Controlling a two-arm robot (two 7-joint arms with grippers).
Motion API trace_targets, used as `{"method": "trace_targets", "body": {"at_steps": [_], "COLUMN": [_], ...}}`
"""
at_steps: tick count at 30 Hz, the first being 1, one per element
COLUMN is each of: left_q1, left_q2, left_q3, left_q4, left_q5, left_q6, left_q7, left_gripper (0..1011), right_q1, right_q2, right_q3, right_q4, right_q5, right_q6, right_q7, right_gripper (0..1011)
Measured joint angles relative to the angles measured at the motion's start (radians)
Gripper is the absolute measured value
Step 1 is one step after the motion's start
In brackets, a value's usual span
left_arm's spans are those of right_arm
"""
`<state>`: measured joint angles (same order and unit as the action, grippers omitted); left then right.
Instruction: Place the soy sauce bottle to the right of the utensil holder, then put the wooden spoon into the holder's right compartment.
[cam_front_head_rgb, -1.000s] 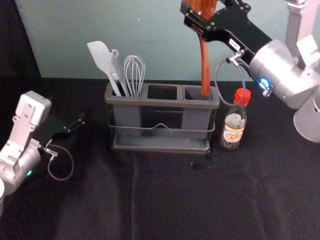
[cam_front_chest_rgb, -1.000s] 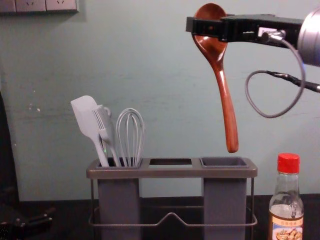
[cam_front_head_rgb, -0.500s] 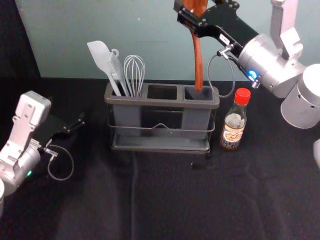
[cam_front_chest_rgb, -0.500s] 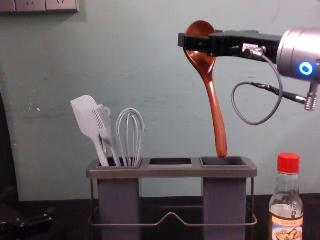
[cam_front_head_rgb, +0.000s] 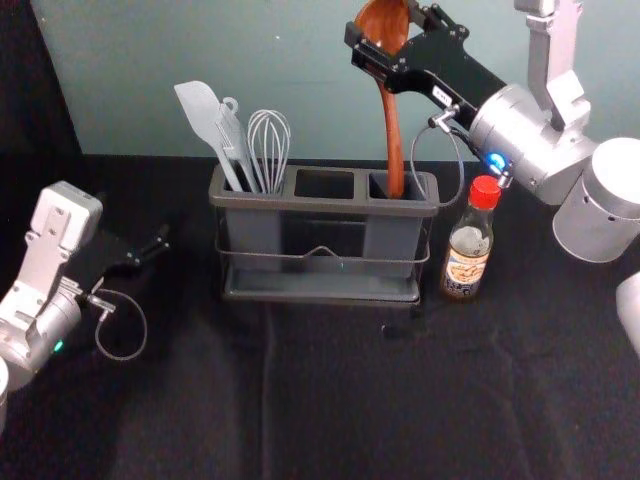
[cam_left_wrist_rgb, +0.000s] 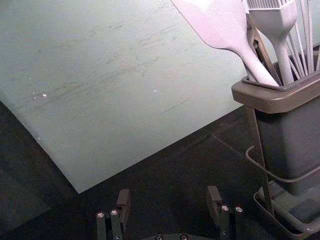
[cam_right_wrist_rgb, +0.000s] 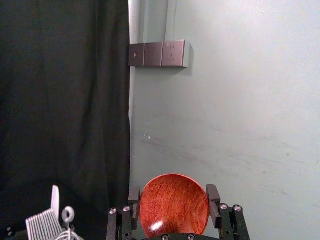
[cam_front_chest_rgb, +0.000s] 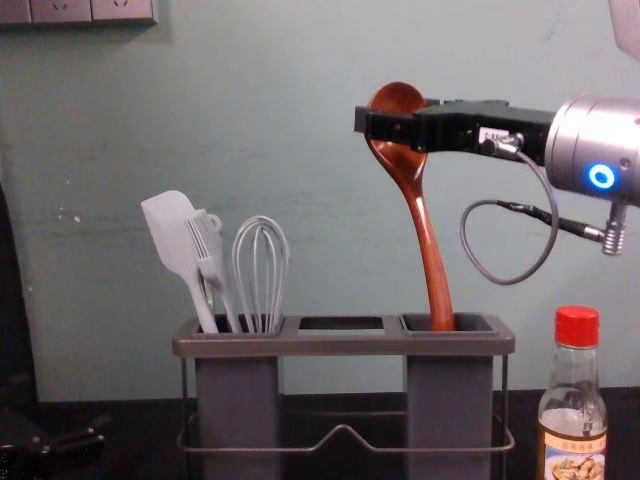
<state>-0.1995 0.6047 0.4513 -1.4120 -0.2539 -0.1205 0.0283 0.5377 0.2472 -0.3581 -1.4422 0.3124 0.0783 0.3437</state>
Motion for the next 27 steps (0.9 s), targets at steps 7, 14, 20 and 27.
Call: {"method": "trace_targets", "body": {"at_steps": [7, 14, 20, 27], "left_q1": [0.0, 0.0, 0.0, 0.0], "left_q2": [0.0, 0.0, 0.0, 0.0], "left_q3": [0.0, 0.0, 0.0, 0.0], "left_q4": [0.0, 0.0, 0.0, 0.0], "left_q5": [0.0, 0.0, 0.0, 0.0], "left_q6": [0.0, 0.0, 0.0, 0.0], "left_q7": [0.0, 0.0, 0.0, 0.0], "left_gripper": [1005, 1005, 1005, 1005], "right_q1": [-0.026, -0.072, -0.102, -0.131], "right_q2": [0.009, 0.047, 0.097, 0.147], "right_q3": [0.001, 0.013, 0.018, 0.015], "right_q4": [-0.008, -0.086, -0.165, -0.23], "right_q5": [0.011, 0.041, 0.073, 0.097], "right_q6": [0.023, 0.094, 0.167, 0.224], "right_q7": [0.002, 0.004, 0.014, 0.017], "right_gripper": [815, 815, 815, 814]}}
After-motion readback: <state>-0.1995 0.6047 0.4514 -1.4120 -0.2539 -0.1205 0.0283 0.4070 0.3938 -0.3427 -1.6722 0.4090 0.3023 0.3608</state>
